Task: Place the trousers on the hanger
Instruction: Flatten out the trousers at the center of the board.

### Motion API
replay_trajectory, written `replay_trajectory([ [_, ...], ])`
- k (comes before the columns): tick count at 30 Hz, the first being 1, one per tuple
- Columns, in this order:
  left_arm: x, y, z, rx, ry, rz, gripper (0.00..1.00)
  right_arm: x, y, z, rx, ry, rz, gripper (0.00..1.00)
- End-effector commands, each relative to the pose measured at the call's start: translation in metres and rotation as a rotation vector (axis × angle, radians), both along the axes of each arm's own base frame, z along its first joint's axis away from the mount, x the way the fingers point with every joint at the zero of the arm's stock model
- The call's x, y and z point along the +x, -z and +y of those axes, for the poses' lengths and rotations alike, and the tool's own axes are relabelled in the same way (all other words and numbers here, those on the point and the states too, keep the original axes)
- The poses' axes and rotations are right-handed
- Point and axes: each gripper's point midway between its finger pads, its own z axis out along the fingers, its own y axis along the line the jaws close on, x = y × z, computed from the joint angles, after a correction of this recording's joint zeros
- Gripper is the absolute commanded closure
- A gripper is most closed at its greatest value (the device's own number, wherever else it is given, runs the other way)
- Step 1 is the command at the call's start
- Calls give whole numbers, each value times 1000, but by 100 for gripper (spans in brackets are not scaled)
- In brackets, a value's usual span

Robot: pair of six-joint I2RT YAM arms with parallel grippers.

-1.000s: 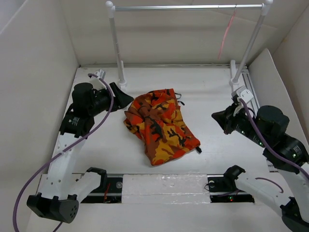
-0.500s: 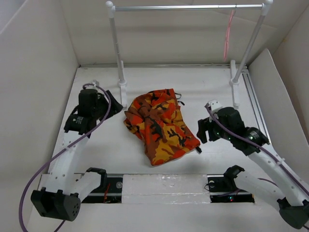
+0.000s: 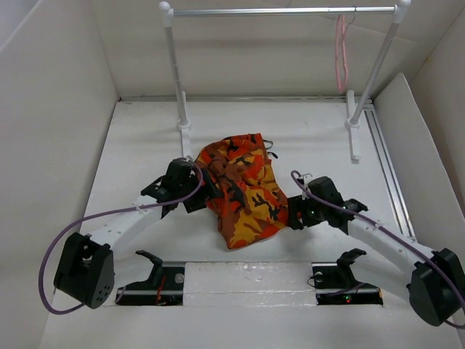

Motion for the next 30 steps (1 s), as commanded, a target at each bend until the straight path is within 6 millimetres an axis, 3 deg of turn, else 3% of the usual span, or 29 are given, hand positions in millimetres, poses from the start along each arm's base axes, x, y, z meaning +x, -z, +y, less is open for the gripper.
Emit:
replay_trajectory([
  [1,11,5,-9,-52,-47,-29,29,34,-6,16,102,9,-119,21],
  [6,19,30,-5,-15,-74,-23,35,57,16,9,27,-19,-143,23],
  [8,29,31,-7,-26,-79,-47,49,62,19,17,36,-78,-159,50],
  [9,37,26,-11,-38,-77,-74,59,65,15,19,46,-82,-169,75],
  [10,47,26,-3,-29,-107,-79,88,65,7,20,57,-77,-185,85],
  [11,54,23,2,-21,-117,-89,100,68,-6,24,66,-84,-214,100],
  [13,72,-3,15,-4,-158,-134,100,62,-26,22,49,-88,-230,100],
  [14,80,-14,32,30,-179,-160,100,70,-74,29,93,-98,-333,100],
  [16,95,-73,53,85,-217,-276,100,59,-113,25,96,-112,-363,100],
  [17,99,-94,62,123,-227,-319,100,56,-146,23,126,-108,-433,100],
  [18,105,-134,81,218,-257,-388,100,57,-195,22,161,-100,-521,100],
  [20,105,-172,93,288,-266,-428,100,44,-223,6,126,-80,-535,100],
  [21,101,-207,101,323,-268,-458,100,40,-261,1,137,-71,-596,100],
  [24,92,-248,122,416,-317,-468,99,26,-275,-22,60,-37,-576,100],
  [25,88,-256,127,429,-329,-476,92,18,-277,-30,40,-25,-564,100],
  [26,77,-265,137,457,-353,-492,62,0,-262,-38,24,-27,-507,100],
  [27,77,-265,137,462,-348,-494,62,-2,-251,-34,29,-43,-472,100],
  [28,74,-263,141,475,-356,-488,55,-12,-233,-30,46,-74,-415,100],
  [30,65,-245,150,522,-365,-449,48,-48,-197,-10,166,-180,-270,100],
])
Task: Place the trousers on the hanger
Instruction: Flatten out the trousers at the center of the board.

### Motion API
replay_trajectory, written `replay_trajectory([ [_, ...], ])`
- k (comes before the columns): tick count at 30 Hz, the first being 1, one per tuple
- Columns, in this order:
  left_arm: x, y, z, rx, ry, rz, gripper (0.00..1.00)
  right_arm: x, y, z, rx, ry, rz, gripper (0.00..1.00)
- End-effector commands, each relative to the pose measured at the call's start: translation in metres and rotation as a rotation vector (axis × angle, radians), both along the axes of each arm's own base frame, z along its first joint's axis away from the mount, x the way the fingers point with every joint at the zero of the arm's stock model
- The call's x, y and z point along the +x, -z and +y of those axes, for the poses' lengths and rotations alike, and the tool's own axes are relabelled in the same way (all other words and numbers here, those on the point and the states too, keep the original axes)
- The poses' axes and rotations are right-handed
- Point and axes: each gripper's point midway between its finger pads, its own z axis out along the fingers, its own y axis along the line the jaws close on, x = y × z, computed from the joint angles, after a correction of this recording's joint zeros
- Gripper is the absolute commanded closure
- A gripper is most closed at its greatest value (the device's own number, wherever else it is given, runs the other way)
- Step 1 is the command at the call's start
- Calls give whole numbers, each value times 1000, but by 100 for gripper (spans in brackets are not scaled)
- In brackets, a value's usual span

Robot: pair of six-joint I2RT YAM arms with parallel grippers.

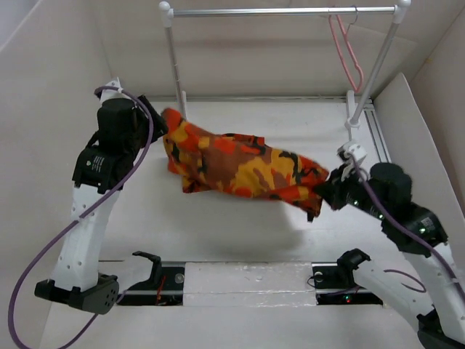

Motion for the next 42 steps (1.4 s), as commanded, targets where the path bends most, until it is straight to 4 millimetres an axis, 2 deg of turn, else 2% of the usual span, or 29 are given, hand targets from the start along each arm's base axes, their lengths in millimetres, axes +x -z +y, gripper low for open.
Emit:
replay_trajectory([
  [1,-23,55,41,174,-127,187,47,-72,136,5,-89,-167,477,100],
  [3,-33,68,52,193,-180,211,47,-104,166,5,-60,-232,558,100],
  [4,-36,66,56,181,-211,200,47,-115,188,-1,-86,-237,614,100],
  [5,-41,61,62,176,-237,167,47,-121,194,-5,-109,-243,633,100],
  [6,-42,60,62,168,-238,154,38,-132,201,-9,-145,-289,657,96],
  [8,-36,67,47,141,-163,141,30,-135,204,-10,-186,-347,674,79],
  [9,-27,83,34,121,-107,176,29,-124,204,-15,-254,-340,658,49],
  [10,-25,94,27,118,-78,212,29,-121,198,-14,-249,-341,641,49],
  [12,-19,116,18,119,-45,263,30,-110,192,-10,-270,-364,601,34],
  [13,-15,138,3,141,-1,301,30,-103,191,-10,-294,-362,611,28],
  [15,-13,160,-2,153,8,353,29,-80,176,-12,-341,-316,537,24],
  [16,-12,182,-3,165,11,397,29,-69,171,-14,-361,-287,512,24],
  [18,-8,196,-7,168,29,410,29,-35,161,-18,-389,-172,431,27],
  [20,-1,210,-15,161,53,435,29,1,160,-15,-344,-61,362,38],
  [22,13,207,-17,159,44,406,29,22,188,-36,-350,94,407,56],
  [23,19,214,-17,176,35,423,28,40,190,-36,-300,155,383,56],
  [24,24,214,-16,187,26,419,27,43,209,-44,-308,196,419,45],
  [25,33,209,-15,199,11,404,26,48,214,-46,-263,236,434,37],
  [27,43,224,-16,227,1,455,21,62,219,-54,-172,304,435,25],
  [29,52,234,-22,227,19,482,17,59,237,-61,-136,324,493,22],
  [32,51,258,-32,203,55,535,20,49,263,-59,-111,305,557,18],
  [34,46,276,-30,183,54,548,30,44,271,-41,-19,217,584,31],
  [35,45,281,-27,175,49,552,51,42,275,-32,14,172,586,42],
  [36,43,285,-22,162,41,556,66,40,272,-24,34,128,592,69],
  [37,41,290,-20,138,45,559,78,42,267,-21,31,114,572,87],
  [38,43,291,-8,122,20,562,97,52,248,-18,21,100,516,95],
  [40,43,292,2,98,2,568,100,66,215,-13,-15,85,415,100],
  [41,46,288,18,78,-35,560,100,87,153,-16,-71,105,256,100],
  [42,46,288,18,78,-36,560,100,87,152,-16,-72,105,255,100],
])
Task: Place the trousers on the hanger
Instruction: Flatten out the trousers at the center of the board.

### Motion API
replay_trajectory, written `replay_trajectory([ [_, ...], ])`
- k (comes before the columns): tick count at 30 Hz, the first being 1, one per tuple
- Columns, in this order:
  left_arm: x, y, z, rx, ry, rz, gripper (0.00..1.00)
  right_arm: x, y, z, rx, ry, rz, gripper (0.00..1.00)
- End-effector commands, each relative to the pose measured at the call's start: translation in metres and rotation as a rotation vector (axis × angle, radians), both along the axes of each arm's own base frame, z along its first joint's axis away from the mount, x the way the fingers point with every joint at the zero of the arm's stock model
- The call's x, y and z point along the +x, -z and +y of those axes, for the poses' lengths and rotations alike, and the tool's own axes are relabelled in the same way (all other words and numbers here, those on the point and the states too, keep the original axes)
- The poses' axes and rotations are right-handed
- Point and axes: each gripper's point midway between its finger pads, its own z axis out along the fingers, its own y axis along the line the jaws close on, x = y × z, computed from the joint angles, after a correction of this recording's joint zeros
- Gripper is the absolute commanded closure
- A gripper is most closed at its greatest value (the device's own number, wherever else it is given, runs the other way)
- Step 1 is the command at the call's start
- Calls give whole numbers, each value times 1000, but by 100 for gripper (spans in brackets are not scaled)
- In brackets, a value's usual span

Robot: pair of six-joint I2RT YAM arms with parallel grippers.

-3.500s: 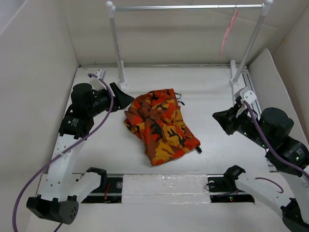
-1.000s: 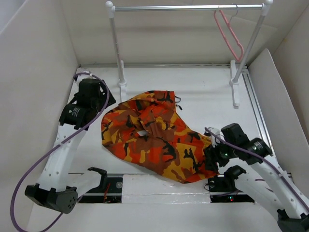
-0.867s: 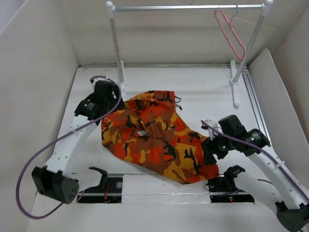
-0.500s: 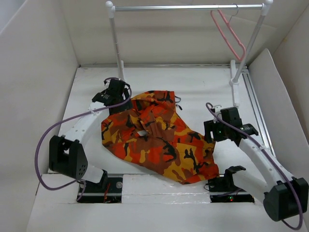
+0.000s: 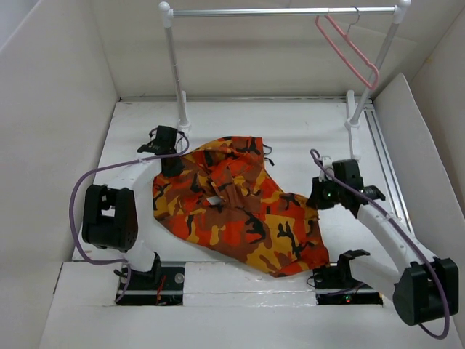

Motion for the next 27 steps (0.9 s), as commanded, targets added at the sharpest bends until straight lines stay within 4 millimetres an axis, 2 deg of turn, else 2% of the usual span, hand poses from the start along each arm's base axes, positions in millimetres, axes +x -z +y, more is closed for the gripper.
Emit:
replay_trajectory([
  [1,15,-32,17,-54,-50,-119,100,56,-132,20,-27,-97,-411,100],
  [2,16,-37,31,-56,-88,-132,100,53,-148,18,-69,-117,-427,100],
  [3,17,-42,39,-60,-114,-147,100,61,-190,15,-98,-91,-520,100],
  [4,16,-48,45,-67,-131,-165,100,60,-202,13,-122,-82,-531,100],
  [5,15,-53,53,-71,-149,-177,100,47,-199,15,-150,-103,-487,100],
  [6,15,-56,66,-73,-181,-185,100,46,-201,11,-175,-84,-484,100],
  [8,13,-68,73,-63,-199,-210,100,31,-174,11,-207,-70,-408,100],
  [9,11,-70,77,-56,-212,-214,100,30,-159,4,-244,-35,-392,88],
  [10,9,-74,76,-61,-203,-225,100,21,-126,-1,-254,-10,-328,69],
  [11,8,-74,73,-75,-191,-225,92,25,-118,-3,-239,29,-327,50],
  [12,5,-77,73,-73,-187,-223,80,31,-104,-10,-224,69,-329,26],
  [13,4,-80,73,-72,-186,-232,80,33,-104,-13,-216,83,-324,20],
  [14,4,-85,56,-129,-131,-240,66,39,-96,-16,-205,102,-328,16],
  [15,3,-91,50,-137,-108,-254,59,44,-93,-25,-191,138,-315,12],
  [16,2,-105,33,-140,-57,-286,53,50,-91,-28,-187,151,-312,11],
  [17,2,-111,24,-133,-22,-301,39,54,-91,-33,-201,157,-315,10],
  [18,3,-115,15,-130,4,-307,36,56,-91,-32,-183,137,-313,9],
  [19,6,-116,13,-92,0,-306,35,60,-91,-40,-192,159,-310,9],
  [20,6,-114,3,-85,26,-298,34,62,-89,-45,-206,161,-301,8],
  [22,12,-98,0,-86,26,-258,34,67,-88,-58,-207,210,-296,8],
  [23,16,-91,1,-79,20,-249,34,77,-92,-62,-214,198,-339,8],
  [24,21,-86,2,-70,17,-249,34,80,-86,-59,-179,177,-330,9],
  [25,27,-77,1,-65,14,-223,34,94,-92,-58,-144,168,-376,9],
  [26,31,-75,1,-59,17,-210,31,101,-90,-67,-130,184,-377,9],
  [27,37,-73,1,-51,22,-210,30,107,-80,-65,-105,166,-343,9],
])
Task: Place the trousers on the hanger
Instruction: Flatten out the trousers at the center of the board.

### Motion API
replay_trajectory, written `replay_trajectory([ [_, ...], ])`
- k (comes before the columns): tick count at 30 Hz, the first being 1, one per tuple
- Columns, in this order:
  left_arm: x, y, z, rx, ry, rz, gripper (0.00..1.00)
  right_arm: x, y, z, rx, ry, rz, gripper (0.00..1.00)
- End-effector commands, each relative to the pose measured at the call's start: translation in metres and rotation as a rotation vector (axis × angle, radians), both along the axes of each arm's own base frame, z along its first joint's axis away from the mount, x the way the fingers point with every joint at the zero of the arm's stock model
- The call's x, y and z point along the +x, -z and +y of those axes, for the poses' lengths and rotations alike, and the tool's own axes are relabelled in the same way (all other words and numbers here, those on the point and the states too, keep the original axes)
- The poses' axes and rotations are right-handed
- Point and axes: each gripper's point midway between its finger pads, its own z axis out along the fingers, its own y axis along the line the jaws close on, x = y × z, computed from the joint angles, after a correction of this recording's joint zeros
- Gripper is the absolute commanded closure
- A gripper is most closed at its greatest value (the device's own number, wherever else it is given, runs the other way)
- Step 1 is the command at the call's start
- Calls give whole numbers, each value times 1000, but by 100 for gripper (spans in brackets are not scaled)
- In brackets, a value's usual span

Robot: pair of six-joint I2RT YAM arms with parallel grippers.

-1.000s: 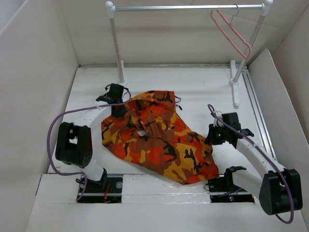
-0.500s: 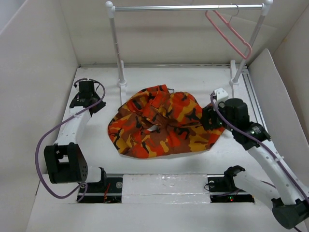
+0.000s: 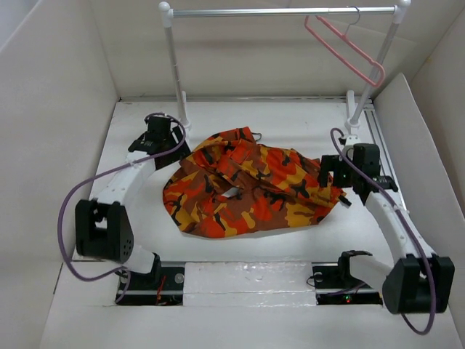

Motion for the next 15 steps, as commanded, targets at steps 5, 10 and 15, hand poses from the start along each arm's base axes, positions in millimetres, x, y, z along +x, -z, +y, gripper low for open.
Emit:
replay_trajectory([
  [5,47,10,2,50,-7,10,27,85,2,10,146,-144,-143,10],
  [10,75,26,-4,51,-2,36,27,104,34,18,304,-161,-136,17],
  [15,96,44,2,70,-29,59,28,99,40,27,354,-165,-143,66],
])
